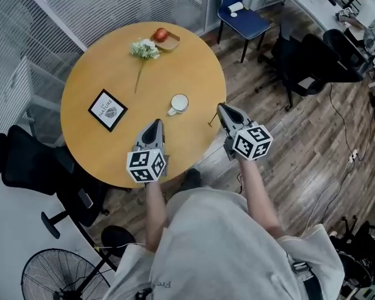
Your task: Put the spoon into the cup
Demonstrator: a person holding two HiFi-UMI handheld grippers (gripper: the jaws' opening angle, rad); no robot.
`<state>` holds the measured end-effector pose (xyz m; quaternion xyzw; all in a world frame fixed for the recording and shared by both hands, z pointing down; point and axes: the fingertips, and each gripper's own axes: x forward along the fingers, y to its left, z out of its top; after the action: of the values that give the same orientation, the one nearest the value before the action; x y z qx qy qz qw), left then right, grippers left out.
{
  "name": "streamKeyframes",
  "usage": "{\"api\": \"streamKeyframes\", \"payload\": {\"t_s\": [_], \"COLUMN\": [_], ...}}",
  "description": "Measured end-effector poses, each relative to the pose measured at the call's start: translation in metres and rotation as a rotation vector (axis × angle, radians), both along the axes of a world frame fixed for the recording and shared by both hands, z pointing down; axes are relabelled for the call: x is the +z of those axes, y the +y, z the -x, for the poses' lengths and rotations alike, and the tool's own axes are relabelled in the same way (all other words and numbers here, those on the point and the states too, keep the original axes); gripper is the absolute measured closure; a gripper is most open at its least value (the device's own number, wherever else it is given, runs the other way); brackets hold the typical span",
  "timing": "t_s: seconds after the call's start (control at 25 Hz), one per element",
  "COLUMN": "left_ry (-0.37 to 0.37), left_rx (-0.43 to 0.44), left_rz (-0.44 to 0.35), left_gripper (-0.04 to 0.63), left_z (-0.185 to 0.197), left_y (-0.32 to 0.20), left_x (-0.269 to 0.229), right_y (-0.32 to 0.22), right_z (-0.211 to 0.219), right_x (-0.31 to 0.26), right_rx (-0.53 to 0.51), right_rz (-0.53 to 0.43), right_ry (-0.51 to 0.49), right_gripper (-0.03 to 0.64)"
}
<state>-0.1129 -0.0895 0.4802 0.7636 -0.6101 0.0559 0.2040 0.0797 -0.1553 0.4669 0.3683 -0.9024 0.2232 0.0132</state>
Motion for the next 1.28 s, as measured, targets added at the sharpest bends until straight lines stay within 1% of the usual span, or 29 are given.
{"api": "streamKeyframes", "payload": {"t_s": [0.08,0.24,0.52,0.72,1.0,1.28], "left_ry": [0.008,0.019,-0.001,-0.013,0.012,0.029], "left_rx": [0.003,0.008,0.035,0.05,0.065,0.094], "left_rz": [0.007,0.018,0.008,0.013,0.03,0.046], "left_gripper": [0.588,0.588,0.588,0.588,0.588,0.588], "left_z": [0.005,0.011,0.025,0.036,0.041,0.035], "left_y": [-0.01,-0.029,-0.06,-0.08,-0.082,-0.081], "left_x": [0.004,0.01,0.009,0.01,0.026,0.04], "right_y": [-0.008,-0.025,-0.056,-0.077,-0.081,-0.081], "right_z": [0.011,0.025,0.046,0.062,0.082,0.093], "right_x": [0.002,0.003,0.002,0.0,0.008,0.022], "right_rx": [-0.014,-0.038,-0.034,-0.036,-0.05,-0.049], "right_rz": [-0.009,-0.009,-0.005,-0.011,0.009,0.043], "right_ry": [0.033,0.042,-0.009,-0.026,-0.047,-0.063], "right_gripper": [0.621,0.621,0.621,0.621,0.621,0.621]}}
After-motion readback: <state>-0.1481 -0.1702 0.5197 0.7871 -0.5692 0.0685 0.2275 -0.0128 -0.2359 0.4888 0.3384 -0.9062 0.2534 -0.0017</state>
